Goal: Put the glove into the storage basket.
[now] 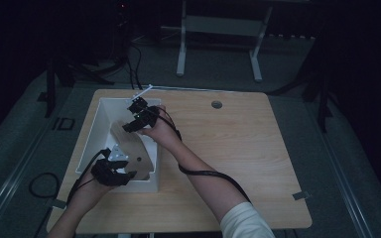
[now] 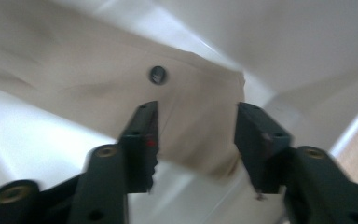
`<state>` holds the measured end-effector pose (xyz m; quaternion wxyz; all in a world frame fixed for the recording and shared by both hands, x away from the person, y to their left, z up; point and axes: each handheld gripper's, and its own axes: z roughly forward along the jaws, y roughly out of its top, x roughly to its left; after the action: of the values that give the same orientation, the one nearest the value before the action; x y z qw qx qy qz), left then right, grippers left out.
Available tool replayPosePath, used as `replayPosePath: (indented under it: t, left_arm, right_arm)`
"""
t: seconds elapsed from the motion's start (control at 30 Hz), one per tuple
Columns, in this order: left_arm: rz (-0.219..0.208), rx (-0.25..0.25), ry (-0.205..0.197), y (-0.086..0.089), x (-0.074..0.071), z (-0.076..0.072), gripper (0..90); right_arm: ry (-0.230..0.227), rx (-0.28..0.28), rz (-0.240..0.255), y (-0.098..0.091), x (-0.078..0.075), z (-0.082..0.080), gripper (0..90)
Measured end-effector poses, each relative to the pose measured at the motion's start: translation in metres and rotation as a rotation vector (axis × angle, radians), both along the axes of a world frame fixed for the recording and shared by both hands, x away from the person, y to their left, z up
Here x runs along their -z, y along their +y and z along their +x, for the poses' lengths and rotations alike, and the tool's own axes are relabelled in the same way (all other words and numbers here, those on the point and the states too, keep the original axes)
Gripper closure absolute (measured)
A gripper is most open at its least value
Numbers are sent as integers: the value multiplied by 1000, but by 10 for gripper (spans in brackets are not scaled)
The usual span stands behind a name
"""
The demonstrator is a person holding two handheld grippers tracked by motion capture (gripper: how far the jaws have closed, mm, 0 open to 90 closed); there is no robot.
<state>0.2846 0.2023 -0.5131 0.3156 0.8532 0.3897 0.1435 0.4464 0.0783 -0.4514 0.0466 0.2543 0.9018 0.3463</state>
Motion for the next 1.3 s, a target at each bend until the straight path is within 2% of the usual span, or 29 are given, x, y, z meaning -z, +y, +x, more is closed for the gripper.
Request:
replayPosePath:
  t: [0.03, 0.07, 0.1, 0.13, 0.17, 0.2, 0.27, 0.3, 0.4, 0.47, 0.5, 0.57, 0.6, 0.67, 0.73, 0.77, 0.83, 0.93, 1.07, 1.2, 1.23, 1.3]
  left_arm:
    - [0, 0, 0, 0, 0, 0, 441]
    - [-25, -35, 1, 2, -1, 0, 390]
    - [-36, -45, -1, 2, -2, 1, 358]
    - [-42, -49, -2, 3, -3, 0, 333]
    - [-42, -49, -2, 3, -3, 0, 265]
    - [-46, -72, -8, 3, -4, 0, 220]
    - [-55, -80, -10, 3, -5, 0, 177]
    - [-72, -99, -19, 2, -7, 0, 148]
    - [-96, -110, -33, 2, -11, 0, 126]
    - [-135, -118, -50, 2, -17, -2, 84]
    - [-165, -122, -73, 1, -24, -3, 75]
    - [-174, -119, -83, 0, -28, -4, 37]
    - [-199, -114, -123, -3, -38, -7, 36]
    - [-203, -109, -132, -5, -41, -8, 36]
    - [-238, -96, -158, -9, -53, -9, 34]
    - [-238, -96, -158, -9, -53, -9, 34]
    - [-257, -77, -181, -17, -65, -10, 34]
    - [-262, -66, -192, -21, -69, -11, 34]
    - [-270, -33, -215, -35, -82, -14, 34]
    - [-280, 9, -229, -50, -93, -17, 34]
    - [-280, 9, -229, -50, -93, -17, 34]
    - [-287, 55, -223, -61, -99, -18, 34]
  right_arm:
    - [-2, 0, 4, -1, 0, 1, 328]
    - [-5, -1, 11, -3, -1, 1, 316]
    - [-4, 4, 25, -4, -2, 0, 296]
    - [0, 5, 37, -6, -3, 0, 274]
    - [0, 5, 37, -6, -3, 0, 274]
    - [14, -20, 59, -9, -4, -1, 206]
    - [12, -30, 68, -11, -5, -2, 202]
    - [18, -47, 91, -14, -9, -4, 190]
    - [5, -66, 96, -17, -13, -7, 166]
    - [-2, -88, 114, -23, -21, -12, 156]
    - [-15, -94, 114, -27, -24, -14, 156]
    - [-15, -99, 125, -32, -30, -16, 155]
    - [-21, -101, 129, -37, -34, -17, 153]
    - [-29, -100, 141, -44, -40, -19, 153]
    - [-30, -103, 153, -53, -46, -21, 153]
    - [-41, -102, 152, -57, -48, -22, 153]
    - [-51, -103, 157, -65, -53, -25, 152]
    - [-64, -104, 161, -75, -56, -29, 153]
    - [-68, -100, 168, -95, -62, -34, 153]
    - [-92, -88, 171, -116, -66, -38, 153]
    - [-92, -88, 171, -116, -66, -38, 153]
    - [-99, -75, 174, -132, -67, -39, 153]
